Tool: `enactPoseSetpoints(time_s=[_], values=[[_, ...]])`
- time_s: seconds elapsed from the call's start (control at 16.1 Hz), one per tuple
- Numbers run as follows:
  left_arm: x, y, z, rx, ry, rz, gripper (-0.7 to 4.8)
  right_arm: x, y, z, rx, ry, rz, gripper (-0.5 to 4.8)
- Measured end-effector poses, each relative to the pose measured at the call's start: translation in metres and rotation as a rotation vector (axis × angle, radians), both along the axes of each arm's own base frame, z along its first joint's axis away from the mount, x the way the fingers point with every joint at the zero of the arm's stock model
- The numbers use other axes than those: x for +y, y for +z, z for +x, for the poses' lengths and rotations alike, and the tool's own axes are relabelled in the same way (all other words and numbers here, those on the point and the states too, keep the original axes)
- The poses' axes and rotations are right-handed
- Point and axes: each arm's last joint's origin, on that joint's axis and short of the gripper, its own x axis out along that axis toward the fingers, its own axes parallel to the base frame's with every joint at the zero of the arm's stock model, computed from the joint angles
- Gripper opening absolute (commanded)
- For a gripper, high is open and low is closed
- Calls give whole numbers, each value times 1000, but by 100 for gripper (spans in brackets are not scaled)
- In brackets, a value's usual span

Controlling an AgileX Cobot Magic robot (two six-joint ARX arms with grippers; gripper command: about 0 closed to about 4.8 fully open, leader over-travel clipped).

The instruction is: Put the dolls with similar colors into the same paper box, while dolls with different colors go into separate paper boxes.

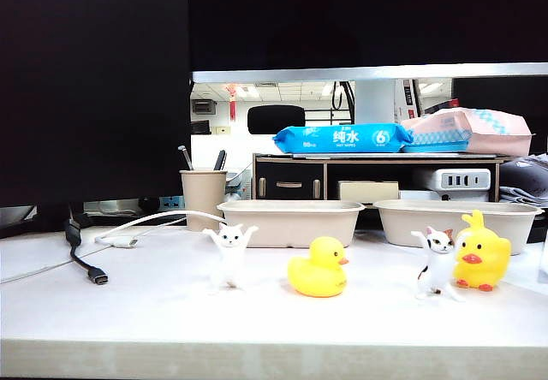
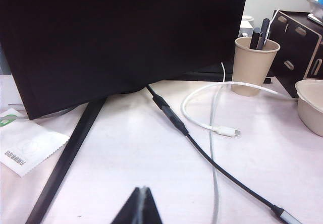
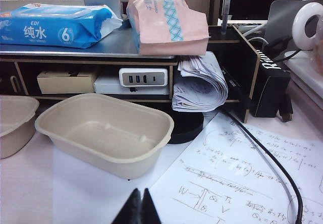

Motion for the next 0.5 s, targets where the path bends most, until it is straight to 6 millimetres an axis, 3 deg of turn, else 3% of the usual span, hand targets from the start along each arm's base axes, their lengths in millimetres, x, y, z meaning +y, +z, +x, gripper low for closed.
enactPoseSetpoints(time_s=[0.44,0.5], values=[[0,0,0,0,0,0,-5,0,0,0,0,0,0,-1],[-13,-3,1,40,-126,4,-5,0,0,0,0,0,7,-1]])
